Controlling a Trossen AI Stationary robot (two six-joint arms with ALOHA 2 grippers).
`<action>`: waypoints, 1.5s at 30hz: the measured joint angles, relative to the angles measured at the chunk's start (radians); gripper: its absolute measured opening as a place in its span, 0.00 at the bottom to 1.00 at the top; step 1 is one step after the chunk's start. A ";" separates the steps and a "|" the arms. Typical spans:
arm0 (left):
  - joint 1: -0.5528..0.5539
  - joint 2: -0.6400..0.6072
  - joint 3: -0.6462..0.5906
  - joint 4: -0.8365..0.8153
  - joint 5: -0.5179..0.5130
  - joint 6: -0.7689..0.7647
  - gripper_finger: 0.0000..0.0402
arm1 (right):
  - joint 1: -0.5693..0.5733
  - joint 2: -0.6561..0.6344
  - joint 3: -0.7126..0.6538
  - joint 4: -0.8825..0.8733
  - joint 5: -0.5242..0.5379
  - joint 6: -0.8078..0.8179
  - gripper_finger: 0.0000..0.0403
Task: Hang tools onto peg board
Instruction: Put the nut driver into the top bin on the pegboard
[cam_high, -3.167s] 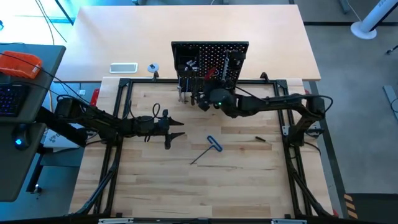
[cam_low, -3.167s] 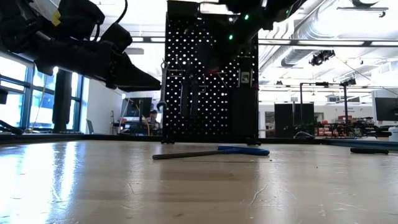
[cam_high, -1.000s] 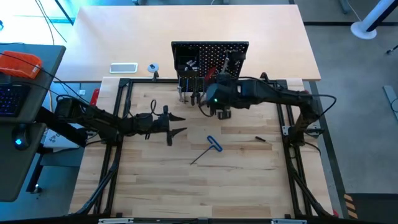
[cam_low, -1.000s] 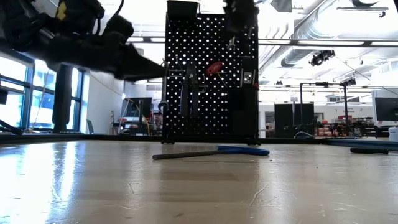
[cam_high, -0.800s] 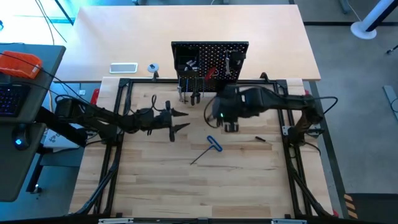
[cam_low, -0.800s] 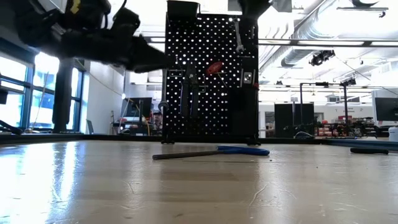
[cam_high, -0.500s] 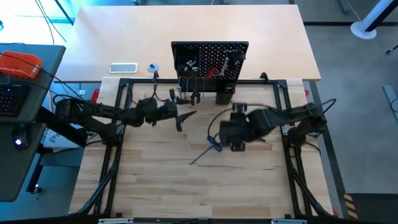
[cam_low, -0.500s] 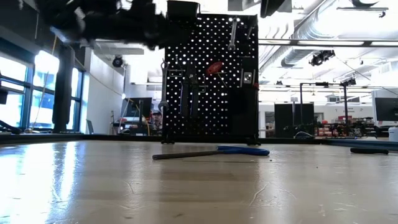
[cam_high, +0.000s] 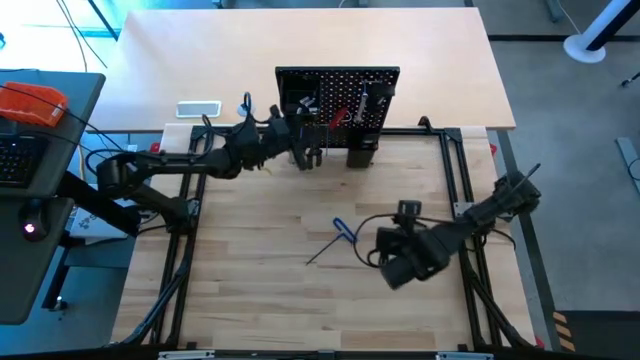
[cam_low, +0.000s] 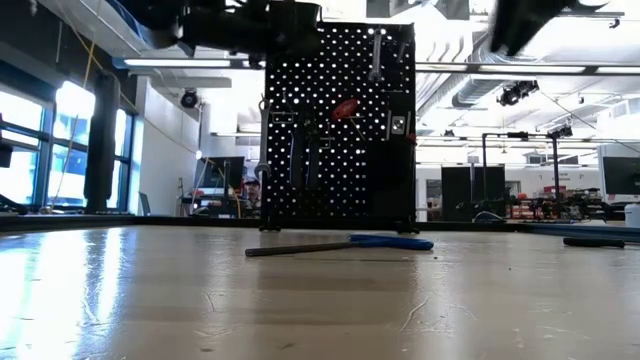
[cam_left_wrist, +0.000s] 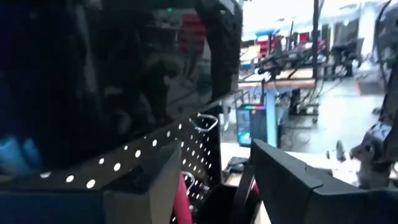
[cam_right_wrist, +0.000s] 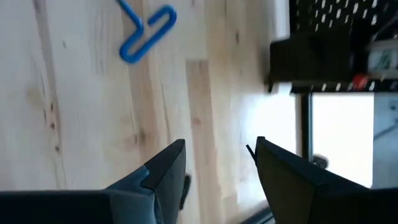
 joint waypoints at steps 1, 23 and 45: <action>0.006 0.005 0.000 0.013 0.010 -0.014 0.46 | 0.017 -0.012 -0.038 0.002 0.002 0.039 0.47; -0.326 0.092 -0.008 -0.346 0.077 0.120 0.44 | 0.023 -0.257 -0.696 1.000 0.065 -0.094 0.47; -0.462 0.486 -0.028 -0.274 0.135 -0.274 0.44 | -0.291 -0.257 -1.004 1.557 -0.262 -0.291 0.47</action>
